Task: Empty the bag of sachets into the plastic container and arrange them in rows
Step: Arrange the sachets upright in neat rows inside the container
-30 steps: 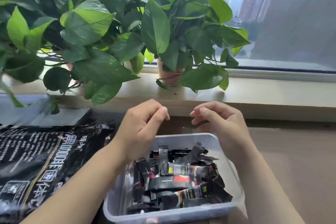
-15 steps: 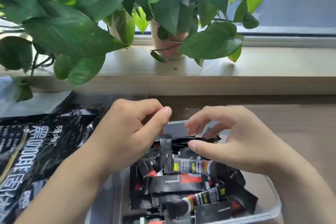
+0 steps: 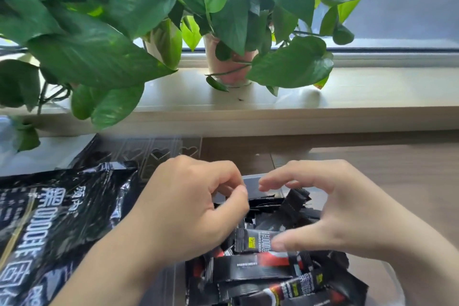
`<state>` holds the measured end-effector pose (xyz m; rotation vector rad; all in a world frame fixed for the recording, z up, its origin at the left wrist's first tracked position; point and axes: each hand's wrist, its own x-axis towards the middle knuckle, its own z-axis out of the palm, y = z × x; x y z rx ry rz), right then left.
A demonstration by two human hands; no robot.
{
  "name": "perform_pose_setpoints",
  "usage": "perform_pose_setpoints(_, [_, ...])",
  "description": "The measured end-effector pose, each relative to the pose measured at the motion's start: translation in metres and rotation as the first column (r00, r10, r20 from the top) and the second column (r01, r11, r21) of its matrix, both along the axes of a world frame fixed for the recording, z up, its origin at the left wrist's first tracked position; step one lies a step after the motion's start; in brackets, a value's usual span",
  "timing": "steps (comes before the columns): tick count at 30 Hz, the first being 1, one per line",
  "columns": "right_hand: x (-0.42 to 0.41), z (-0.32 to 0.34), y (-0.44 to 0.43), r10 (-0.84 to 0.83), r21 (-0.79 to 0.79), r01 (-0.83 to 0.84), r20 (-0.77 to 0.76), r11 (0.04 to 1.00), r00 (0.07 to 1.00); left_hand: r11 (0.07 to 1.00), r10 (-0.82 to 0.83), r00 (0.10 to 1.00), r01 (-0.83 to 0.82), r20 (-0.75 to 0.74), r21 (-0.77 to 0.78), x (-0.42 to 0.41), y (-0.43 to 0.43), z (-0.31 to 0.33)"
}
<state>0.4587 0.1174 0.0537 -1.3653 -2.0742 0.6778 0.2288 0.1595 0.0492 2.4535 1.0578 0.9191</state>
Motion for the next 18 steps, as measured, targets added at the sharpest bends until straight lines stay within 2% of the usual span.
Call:
perform_pose_setpoints(7, [0.007, 0.003, -0.001, 0.061, -0.036, -0.059, 0.053, 0.998, 0.997, 0.994, -0.104, 0.991, 0.1, -0.078, -0.047, 0.002, -0.005, 0.006])
perform_pose_setpoints(10, [0.009, 0.003, -0.003, 0.082, -0.053, -0.079, 0.056, 0.995, 0.995, 0.991, -0.136, 0.979, 0.132, -0.155, -0.037, 0.001, -0.009, 0.005])
perform_pose_setpoints(14, [0.014, 0.002, -0.007, 0.076, -0.075, -0.066, 0.141, 0.995, 0.987, 0.988, -0.154, 0.949, 0.151, -0.274, -0.03, 0.003, -0.013, 0.007])
perform_pose_setpoints(18, [0.016, 0.007, -0.008, 0.025, -0.081, -0.009, 0.2, 0.997, 0.979, 0.972, -0.171, 0.927, 0.214, -0.335, 0.098, 0.008, -0.003, 0.02])
